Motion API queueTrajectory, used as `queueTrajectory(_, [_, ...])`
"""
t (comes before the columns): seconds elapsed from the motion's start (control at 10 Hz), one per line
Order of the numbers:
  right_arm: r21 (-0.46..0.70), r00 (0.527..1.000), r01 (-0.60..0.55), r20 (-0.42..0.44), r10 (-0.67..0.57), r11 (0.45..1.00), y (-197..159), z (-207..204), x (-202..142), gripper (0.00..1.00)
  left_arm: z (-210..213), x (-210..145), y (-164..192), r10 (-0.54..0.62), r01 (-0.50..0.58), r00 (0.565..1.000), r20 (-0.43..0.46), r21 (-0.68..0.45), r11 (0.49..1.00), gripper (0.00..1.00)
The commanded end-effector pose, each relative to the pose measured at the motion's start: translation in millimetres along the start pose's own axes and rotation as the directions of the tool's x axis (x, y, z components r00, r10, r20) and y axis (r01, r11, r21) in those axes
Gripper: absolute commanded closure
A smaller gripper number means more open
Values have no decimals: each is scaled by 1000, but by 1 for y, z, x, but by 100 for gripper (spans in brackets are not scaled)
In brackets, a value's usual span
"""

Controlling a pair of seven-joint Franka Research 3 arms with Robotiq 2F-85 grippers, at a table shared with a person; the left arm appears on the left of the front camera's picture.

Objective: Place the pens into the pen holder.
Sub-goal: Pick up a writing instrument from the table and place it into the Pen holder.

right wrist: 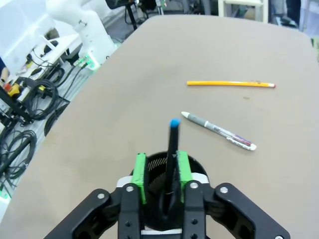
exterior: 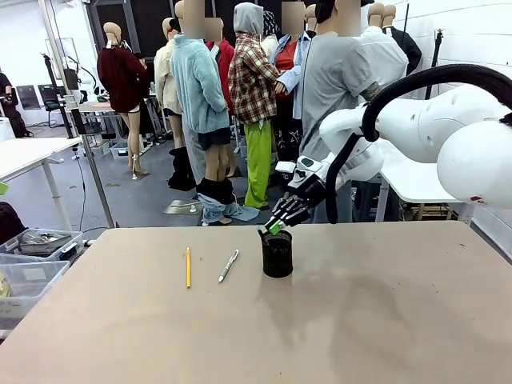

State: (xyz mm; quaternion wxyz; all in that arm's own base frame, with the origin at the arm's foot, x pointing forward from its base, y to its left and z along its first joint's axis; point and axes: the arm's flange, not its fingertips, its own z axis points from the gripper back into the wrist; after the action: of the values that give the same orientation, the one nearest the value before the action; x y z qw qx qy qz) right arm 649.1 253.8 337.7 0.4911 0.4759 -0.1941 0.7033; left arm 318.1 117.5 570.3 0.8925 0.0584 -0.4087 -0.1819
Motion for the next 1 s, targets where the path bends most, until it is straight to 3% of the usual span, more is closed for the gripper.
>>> queueTrajectory(0.0, [-45,998,24,-60,-27,999,20,8,1,38,0,1,1,0,0,1000,3,5,1000,0])
queueTrajectory(0.2, [-134,988,75,-127,-92,988,44,28,2,38,0,1,1,0,0,1000,3,5,1000,0])
queueTrajectory(0.4, [-279,946,159,-231,-227,947,79,57,3,38,0,1,1,0,0,1000,3,5,1000,0])
queueTrajectory(0.6, [-447,874,236,-290,-390,863,110,85,9,38,0,1,1,0,0,1000,3,5,1000,0])
queueTrajectory(0.9, [-619,765,347,-248,-595,705,159,117,6,38,0,1,1,0,0,1000,3,5,1000,0])
